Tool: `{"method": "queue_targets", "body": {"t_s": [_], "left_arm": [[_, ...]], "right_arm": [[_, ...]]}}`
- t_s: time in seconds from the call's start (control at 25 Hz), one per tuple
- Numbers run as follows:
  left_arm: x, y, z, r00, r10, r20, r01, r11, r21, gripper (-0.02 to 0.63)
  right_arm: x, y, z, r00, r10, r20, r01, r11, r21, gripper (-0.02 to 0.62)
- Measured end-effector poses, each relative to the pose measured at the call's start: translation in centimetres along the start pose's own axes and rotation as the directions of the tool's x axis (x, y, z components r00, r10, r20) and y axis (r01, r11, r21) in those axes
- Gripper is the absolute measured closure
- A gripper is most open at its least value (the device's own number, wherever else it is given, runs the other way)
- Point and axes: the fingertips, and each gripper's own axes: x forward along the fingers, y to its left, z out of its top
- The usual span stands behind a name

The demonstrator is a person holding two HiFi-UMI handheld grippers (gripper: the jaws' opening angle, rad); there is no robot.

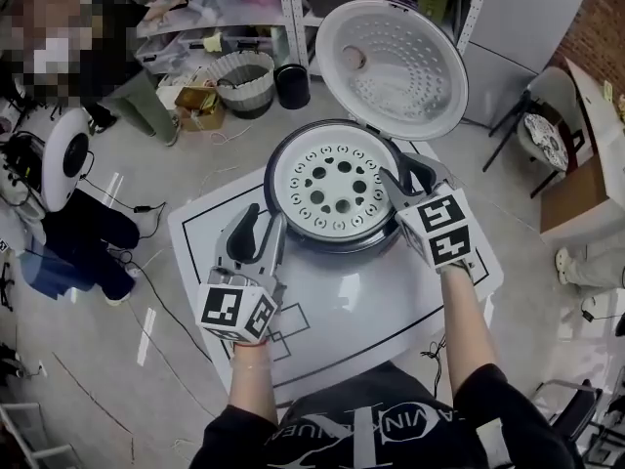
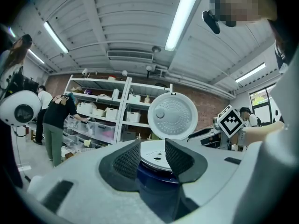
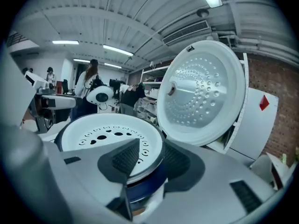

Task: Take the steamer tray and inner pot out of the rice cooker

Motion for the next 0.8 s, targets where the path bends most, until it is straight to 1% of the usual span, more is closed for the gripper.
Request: {"method": "queue_targets", "body": {"t_s": [0.16,0.28,0.36,0.48,0.56,0.64,0.68,0.76,0.8], "left_arm": [[0.9,0.4,0.6,1.0,0.008,0.005,-0.008,1.0,0.008,0.468],[1.4,0.2,1.1,1.0,0.005,0.013,-0.005,1.0,0.013,0.468],[1.6,0.2,1.0,1.0,0.001,0.014,-0.001,1.0,0.012,0.468],[1.5,0.5,1.1,1.0,-0.004,0.017,0.004,1.0,0.008,0.468],[1.5,0.6,1.2,1.0,-0.005,0.021,0.005,1.0,0.002,0.468],[1.6,0.6,1.3,1.0,-0.005,0.023,0.005,1.0,-0.003,0.468],[1.7,0.6,1.4,1.0,-0.006,0.023,0.006,1.0,-0.003,0.468],[1.9,0.6,1.6,1.0,-0.01,0.022,0.01,1.0,-0.003,0.468],[1.9,0.7,1.6,1.0,-0.012,0.021,0.012,1.0,-0.003,0.468]], "right_arm": [[1.7,-0.8,0.0,0.996,-0.033,-0.082,0.027,0.997,-0.066,0.44],[2.8,-1.3,-0.4,0.986,-0.056,-0.158,0.037,0.992,-0.12,0.431],[3.6,-1.2,-0.9,0.976,-0.064,-0.209,0.034,0.989,-0.143,0.422],[4.3,-1.3,-1.7,0.951,-0.085,-0.296,0.03,0.982,-0.185,0.417],[4.5,-1.2,-2.3,0.941,-0.07,-0.332,0.023,0.989,-0.144,0.426],[4.4,-1.2,-2.5,0.94,-0.042,-0.338,0.016,0.997,-0.079,0.44],[4.4,-1.3,-2.5,0.941,-0.034,-0.336,0.013,0.998,-0.065,0.443],[4.5,-1.5,-2.2,0.945,-0.038,-0.325,0.014,0.997,-0.075,0.449],[4.6,-1.5,-1.9,0.948,-0.046,-0.316,0.02,0.996,-0.085,0.466]]}}
